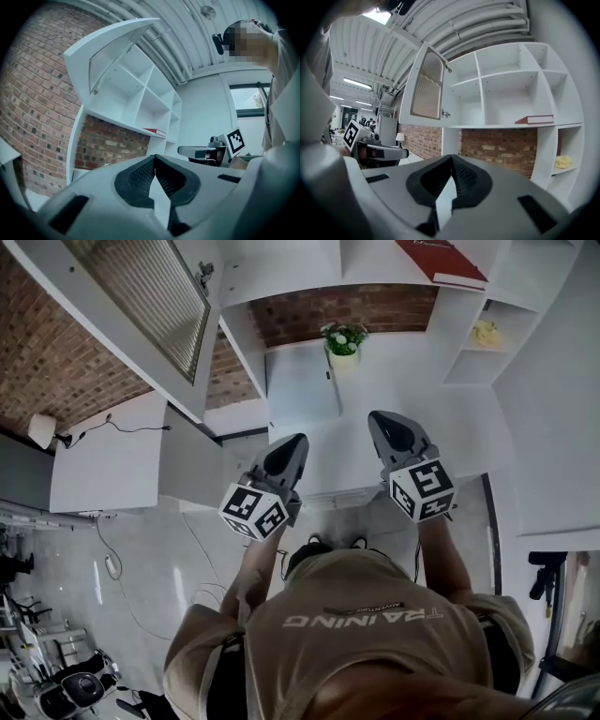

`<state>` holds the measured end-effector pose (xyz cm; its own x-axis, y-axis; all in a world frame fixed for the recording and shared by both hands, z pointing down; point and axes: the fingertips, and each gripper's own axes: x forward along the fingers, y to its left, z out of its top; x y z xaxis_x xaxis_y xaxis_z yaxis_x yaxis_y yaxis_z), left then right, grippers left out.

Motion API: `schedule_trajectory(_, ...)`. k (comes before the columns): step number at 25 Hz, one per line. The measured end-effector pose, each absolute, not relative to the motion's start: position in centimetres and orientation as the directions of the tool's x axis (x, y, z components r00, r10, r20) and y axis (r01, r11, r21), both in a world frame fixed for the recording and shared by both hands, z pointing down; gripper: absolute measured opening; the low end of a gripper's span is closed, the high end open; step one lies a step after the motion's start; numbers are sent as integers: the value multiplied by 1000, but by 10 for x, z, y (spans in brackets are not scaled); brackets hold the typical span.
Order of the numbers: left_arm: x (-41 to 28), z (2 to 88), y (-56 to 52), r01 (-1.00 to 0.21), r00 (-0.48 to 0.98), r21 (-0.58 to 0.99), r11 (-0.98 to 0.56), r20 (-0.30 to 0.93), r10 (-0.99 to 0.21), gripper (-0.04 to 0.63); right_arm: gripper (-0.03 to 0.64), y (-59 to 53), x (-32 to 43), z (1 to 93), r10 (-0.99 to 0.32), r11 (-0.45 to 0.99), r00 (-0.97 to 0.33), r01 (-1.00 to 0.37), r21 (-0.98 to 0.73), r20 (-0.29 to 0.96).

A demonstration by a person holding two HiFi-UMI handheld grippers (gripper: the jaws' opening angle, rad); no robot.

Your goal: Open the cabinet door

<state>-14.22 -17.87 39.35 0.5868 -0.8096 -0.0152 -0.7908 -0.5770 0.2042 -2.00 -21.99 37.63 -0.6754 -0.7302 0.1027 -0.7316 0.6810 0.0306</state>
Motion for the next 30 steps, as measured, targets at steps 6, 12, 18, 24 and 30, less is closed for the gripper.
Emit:
schedule_trajectory(6,-163,351,-187,-803,572,144,-578,-81,-816,8,14,-221,-37,371,-735,676,-668,-736,42,120)
schedule_trajectory(12,-177,343,-178,-814,570,77,-576,-87,-817,8,14,-219,-48,345,-758,652,-651,-756,67,36)
schedule_trajectory(18,-182,338,-177,-795,592,89,-601,-108,-799,8,14,-212,-62,340,-759,649,-650,-759,46,-10)
schedule_trajectory(24,-178,335,-177,-782,606,80,-618,-135,-784,8,14,-207,-58,333,-776,628,-630,-776,61,-29)
schedule_trajectory(30,-183,344,-173,-776,610,107,-622,-127,-782,8,14,-199,-55,342,-783,620,-621,-781,69,2)
